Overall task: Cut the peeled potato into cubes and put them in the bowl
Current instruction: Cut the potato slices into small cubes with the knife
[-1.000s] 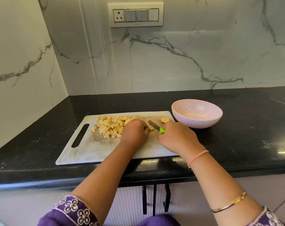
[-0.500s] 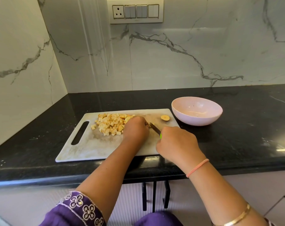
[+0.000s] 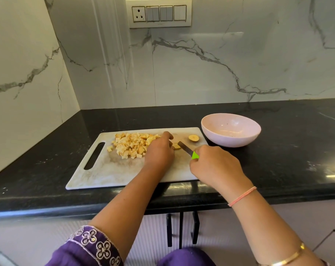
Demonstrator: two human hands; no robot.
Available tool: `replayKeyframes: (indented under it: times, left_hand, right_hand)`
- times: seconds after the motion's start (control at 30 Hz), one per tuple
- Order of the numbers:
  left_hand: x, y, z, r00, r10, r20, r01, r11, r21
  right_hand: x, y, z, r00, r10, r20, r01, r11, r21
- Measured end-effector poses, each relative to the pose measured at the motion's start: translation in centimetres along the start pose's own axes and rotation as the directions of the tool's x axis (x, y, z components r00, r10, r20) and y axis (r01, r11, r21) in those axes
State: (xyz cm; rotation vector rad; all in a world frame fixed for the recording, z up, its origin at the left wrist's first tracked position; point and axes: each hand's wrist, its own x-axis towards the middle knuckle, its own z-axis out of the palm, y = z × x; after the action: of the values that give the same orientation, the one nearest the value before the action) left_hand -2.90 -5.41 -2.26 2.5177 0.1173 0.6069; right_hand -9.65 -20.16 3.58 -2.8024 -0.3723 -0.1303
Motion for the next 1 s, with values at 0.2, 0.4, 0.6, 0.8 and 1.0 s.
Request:
replayKeyframes:
  times: [0.2, 0.4, 0.6, 0.8, 1.0]
  left_hand:
    - [0.3, 0.2, 0.1, 0.997, 0.014, 0.078, -0.01, 0.999, -0.049]
    - [0.7, 1.0, 0.2, 0.995, -0.004, 0.096, 0.008, 0.999, -0.039]
    - [1.2, 1.1, 0.5, 0.994, 0.005, 0.113, 0.006, 0.995, -0.095]
    - [1.2, 1.0, 0.5, 0.991, 0.038, 0.129, -0.015, 0.985, -0.173]
    - [1.2, 0.3, 0.6, 0.996, 0.049, 0.077, -0.036, 0.987, -0.156]
  right_hand:
    - [0.4, 0.7, 0.7, 1.0, 0.03, -0.002, -0.03, 0.999, 0.028]
    - [0.9, 1.0, 0.7, 0.999, 0.028, -0.04, -0.025, 0.997, 0.069]
    - [1.2, 1.6, 0.7, 0.998, 0.044, -0.037, -0.04, 0.995, 0.094]
    - [1.4, 2.2, 1.2, 0.998, 0.059, -0.016, -0.057, 0.994, 0.094]
    - [1.7, 2.0, 1.6, 0.999, 0.037, -0.034, -0.033, 0.994, 0.101]
